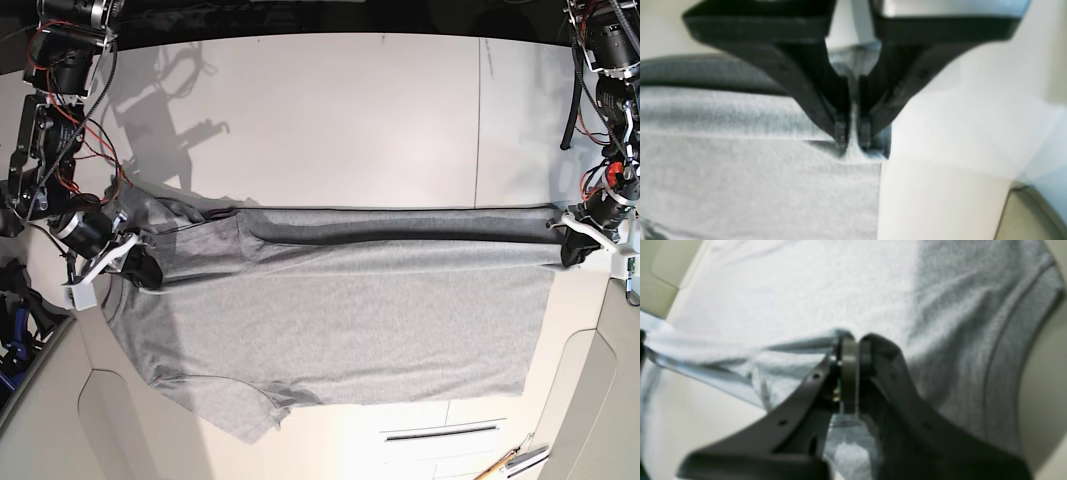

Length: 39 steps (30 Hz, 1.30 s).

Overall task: Fold the T-shirt properly
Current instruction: 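Fold the lifted side strip over the shirt body and release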

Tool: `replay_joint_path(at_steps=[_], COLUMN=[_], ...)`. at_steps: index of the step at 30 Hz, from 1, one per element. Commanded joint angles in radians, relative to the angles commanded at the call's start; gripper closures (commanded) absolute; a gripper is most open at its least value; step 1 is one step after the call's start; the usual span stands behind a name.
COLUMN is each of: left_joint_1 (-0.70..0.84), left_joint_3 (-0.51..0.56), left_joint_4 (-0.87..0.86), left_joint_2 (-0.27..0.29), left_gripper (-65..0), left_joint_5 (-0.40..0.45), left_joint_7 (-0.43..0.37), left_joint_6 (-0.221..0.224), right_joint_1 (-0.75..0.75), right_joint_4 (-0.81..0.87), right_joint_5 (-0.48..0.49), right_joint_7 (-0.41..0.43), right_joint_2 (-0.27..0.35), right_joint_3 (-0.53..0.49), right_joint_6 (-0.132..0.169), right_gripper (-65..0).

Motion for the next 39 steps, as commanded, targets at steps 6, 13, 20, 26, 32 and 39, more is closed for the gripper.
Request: replay_joint_path(at_steps=[6, 13, 20, 26, 32, 39], left_joint_1=[-0.099, -0.117, -0.126, -0.071, -0.001, 0.004], left_joint_3=[0.000, 0.000, -0.096, -0.137, -0.137, -0.137], left_joint_4=[-0.152, -0.169, -0.130, -0.131, -0.131, -0.131], left_joint_2=[0.000, -0.001, -0.006, -0.002, 0.038, 0.103], left_gripper=[0.0, -31.5, -32.5, -38.7, -45.0, -44.9], left_joint_5=[-0.006, -0.024, -0.188, -0.319, -0.325, -0.222], left_joint_7=[-0.005, -0.019, 0.197, 0.315, 0.291, 0.225], left_joint_6=[0.000, 0.000, 0.000, 0.000, 0.000, 0.000], right_joint_1=[0.077, 0.084, 0.058, -0.044, -0.206, -0.232], right_joint_4=[-0.105, -0.142, -0.030, 0.027, 0.026, 0.019], right_joint_5=[-0.079, -0.079, 0.015, 0.095, 0.098, 0.109], right_joint_7=[0.062, 0.056, -0.127, -0.169, -0.086, -0.049], right_joint_2=[-0.001, -0.004, -0.003, 0.006, 0.019, -0.014], right_joint_3=[-0.058, -0.056, 0.161, 0.355, 0.364, 0.292], right_joint_6=[-0.001, -0.008, -0.008, -0.008, -0.008, -0.008], right_gripper=[0.0, -35.5, -35.6, -35.6, -35.6, -35.6])
